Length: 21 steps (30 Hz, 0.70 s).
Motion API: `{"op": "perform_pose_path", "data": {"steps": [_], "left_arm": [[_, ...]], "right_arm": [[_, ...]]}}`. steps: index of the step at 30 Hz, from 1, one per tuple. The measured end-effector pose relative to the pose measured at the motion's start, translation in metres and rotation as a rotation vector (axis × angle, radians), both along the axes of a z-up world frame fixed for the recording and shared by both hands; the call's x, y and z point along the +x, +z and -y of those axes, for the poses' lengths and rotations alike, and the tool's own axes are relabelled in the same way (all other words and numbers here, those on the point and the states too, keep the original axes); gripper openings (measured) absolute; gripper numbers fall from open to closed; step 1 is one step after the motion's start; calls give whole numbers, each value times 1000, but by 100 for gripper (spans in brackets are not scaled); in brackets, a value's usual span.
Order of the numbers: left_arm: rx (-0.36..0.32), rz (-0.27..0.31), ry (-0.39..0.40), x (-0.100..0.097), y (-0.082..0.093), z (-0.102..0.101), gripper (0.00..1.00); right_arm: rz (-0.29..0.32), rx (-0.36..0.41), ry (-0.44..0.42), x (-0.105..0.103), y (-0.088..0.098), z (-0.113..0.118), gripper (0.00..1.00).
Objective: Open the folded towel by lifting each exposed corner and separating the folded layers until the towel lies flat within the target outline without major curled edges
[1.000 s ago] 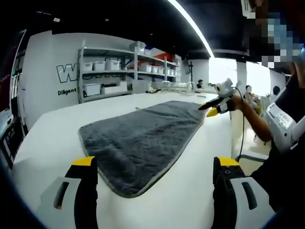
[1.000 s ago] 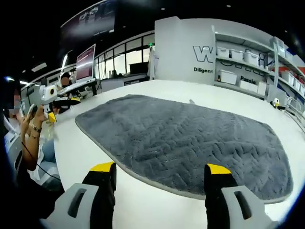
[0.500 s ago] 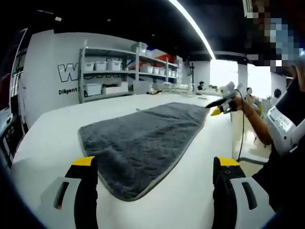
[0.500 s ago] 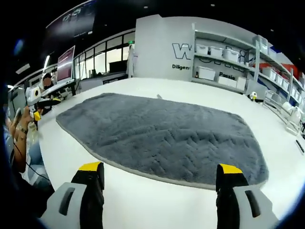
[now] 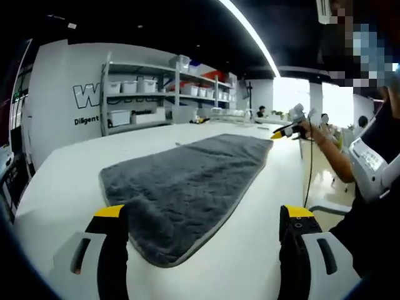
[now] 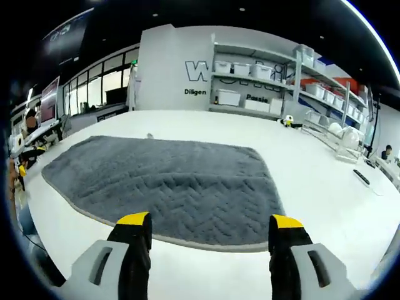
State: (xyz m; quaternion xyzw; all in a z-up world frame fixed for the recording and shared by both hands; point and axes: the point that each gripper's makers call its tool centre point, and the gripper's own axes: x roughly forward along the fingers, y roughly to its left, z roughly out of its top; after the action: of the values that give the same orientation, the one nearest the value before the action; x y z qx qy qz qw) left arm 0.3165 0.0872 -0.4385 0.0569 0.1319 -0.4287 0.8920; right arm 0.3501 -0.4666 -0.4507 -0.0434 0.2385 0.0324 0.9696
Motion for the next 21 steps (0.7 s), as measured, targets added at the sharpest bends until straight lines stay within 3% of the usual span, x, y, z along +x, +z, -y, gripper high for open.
{"op": "perform_pose_path", "data": {"steps": [7, 16, 21], "left_arm": [[3, -8, -10, -2, -2, 3, 99], [-3, -11, -8, -5, -2, 3, 99], [3, -18, -2, -4, -5, 1, 99]], "right_arm": [[-63, -39, -28, 12, -21, 25, 25], [-192, -55, -43, 14, -46, 46, 23], [-193, -27, -28, 11, -46, 46, 21]]}}
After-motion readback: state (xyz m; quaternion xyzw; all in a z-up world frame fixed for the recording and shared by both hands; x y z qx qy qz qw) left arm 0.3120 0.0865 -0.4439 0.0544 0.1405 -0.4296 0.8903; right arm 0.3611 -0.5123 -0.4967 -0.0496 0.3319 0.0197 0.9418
